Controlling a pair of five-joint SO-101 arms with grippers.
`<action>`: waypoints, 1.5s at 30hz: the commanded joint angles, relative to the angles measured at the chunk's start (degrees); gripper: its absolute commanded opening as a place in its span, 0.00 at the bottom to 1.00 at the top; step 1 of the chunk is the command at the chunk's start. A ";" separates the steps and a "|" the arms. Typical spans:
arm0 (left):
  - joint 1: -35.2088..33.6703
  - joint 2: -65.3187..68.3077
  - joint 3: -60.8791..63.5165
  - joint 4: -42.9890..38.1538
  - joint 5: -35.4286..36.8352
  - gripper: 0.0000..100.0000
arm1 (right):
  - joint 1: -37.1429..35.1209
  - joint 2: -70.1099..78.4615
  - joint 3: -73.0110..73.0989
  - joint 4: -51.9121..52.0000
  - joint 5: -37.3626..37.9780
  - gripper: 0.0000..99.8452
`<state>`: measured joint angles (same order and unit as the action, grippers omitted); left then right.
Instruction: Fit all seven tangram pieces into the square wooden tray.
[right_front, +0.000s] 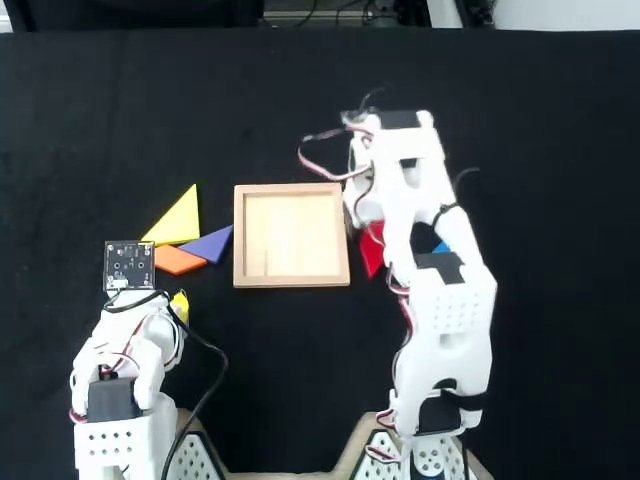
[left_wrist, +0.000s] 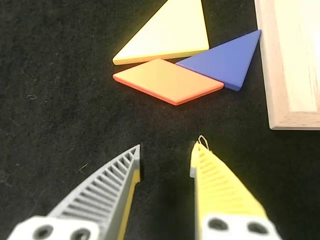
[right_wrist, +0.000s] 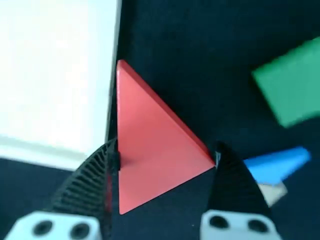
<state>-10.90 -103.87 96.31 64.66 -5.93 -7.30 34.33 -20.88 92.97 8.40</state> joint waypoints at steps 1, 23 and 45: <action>-0.57 -0.44 1.01 0.35 -0.62 0.17 | 0.18 -7.87 -6.46 3.69 6.07 0.13; -0.57 -0.44 1.01 0.35 -0.62 0.17 | -17.41 -9.10 -6.64 0.88 45.98 0.13; -0.57 -0.44 1.01 0.35 -0.62 0.17 | -22.95 1.45 -6.81 -4.84 59.87 0.13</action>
<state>-10.90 -103.87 96.31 64.66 -5.93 -29.80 36.53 -25.27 88.31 67.65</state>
